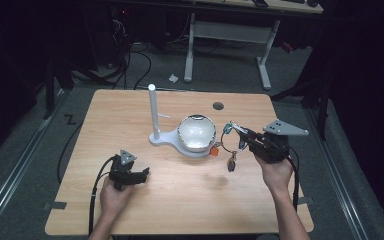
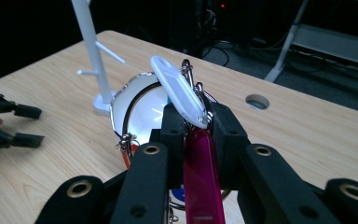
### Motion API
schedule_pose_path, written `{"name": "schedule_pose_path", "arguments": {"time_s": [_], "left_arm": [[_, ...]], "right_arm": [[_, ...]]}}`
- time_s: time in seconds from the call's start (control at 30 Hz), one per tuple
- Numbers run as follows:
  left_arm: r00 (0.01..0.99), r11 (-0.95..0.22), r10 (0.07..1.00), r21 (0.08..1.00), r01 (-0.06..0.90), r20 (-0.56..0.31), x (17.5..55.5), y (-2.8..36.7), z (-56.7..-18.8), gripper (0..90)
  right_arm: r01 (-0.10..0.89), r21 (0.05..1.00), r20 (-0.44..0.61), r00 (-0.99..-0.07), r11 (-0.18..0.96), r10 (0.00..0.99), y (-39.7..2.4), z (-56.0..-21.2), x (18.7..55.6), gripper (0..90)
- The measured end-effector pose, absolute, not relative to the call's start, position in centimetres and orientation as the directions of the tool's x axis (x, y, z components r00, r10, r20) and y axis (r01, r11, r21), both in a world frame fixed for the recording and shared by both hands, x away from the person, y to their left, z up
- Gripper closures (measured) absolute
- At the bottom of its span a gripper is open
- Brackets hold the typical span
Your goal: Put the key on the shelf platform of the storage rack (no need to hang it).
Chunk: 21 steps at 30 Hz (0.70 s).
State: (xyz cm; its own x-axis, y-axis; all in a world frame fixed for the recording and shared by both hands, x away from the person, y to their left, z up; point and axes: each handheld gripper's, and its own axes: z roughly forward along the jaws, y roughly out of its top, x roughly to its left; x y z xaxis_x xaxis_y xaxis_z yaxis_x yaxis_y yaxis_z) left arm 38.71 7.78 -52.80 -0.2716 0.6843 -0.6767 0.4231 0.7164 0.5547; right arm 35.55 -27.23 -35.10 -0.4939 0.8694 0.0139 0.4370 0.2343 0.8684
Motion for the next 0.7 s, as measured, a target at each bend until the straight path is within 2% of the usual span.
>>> {"name": "schedule_pose_path", "arguments": {"time_s": [0.7], "left_arm": [[-0.266,0.712,0.688,0.556,0.428,-0.675,38.7,7.8,-52.8,20.9]], "right_arm": [[0.405,0.874,0.005,-0.557,0.267,0.830,-24.0,-31.0,38.7,77.6]]}}
